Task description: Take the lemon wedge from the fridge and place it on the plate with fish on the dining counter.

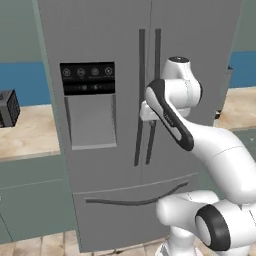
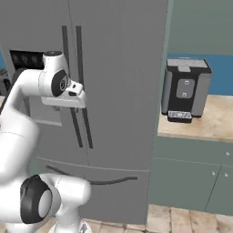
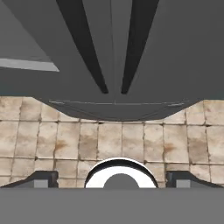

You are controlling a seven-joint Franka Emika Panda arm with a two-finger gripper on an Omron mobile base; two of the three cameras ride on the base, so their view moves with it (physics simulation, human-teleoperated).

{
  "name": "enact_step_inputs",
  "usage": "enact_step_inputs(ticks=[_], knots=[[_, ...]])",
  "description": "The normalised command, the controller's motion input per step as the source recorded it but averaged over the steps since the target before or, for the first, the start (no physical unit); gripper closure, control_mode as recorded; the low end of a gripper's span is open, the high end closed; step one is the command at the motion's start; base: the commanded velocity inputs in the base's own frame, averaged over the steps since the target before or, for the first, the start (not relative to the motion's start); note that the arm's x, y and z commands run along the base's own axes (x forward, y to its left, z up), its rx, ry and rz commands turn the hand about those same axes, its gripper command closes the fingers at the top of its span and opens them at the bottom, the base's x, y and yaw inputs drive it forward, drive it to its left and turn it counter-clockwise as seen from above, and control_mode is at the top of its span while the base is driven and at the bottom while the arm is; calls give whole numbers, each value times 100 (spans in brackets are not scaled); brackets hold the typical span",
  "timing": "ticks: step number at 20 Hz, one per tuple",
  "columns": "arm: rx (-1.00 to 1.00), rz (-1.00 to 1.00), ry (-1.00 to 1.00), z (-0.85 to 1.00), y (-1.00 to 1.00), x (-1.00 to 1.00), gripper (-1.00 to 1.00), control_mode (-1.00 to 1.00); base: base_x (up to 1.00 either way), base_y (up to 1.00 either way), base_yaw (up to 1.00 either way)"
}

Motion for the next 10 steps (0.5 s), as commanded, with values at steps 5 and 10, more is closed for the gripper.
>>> enact_step_inputs(ticks=[5,10], knots=[[0,0,0,0,0,0,-100,100,-94,1,-15],[0,0,0,0,1,0,-100,-100,-22,7,-10]])
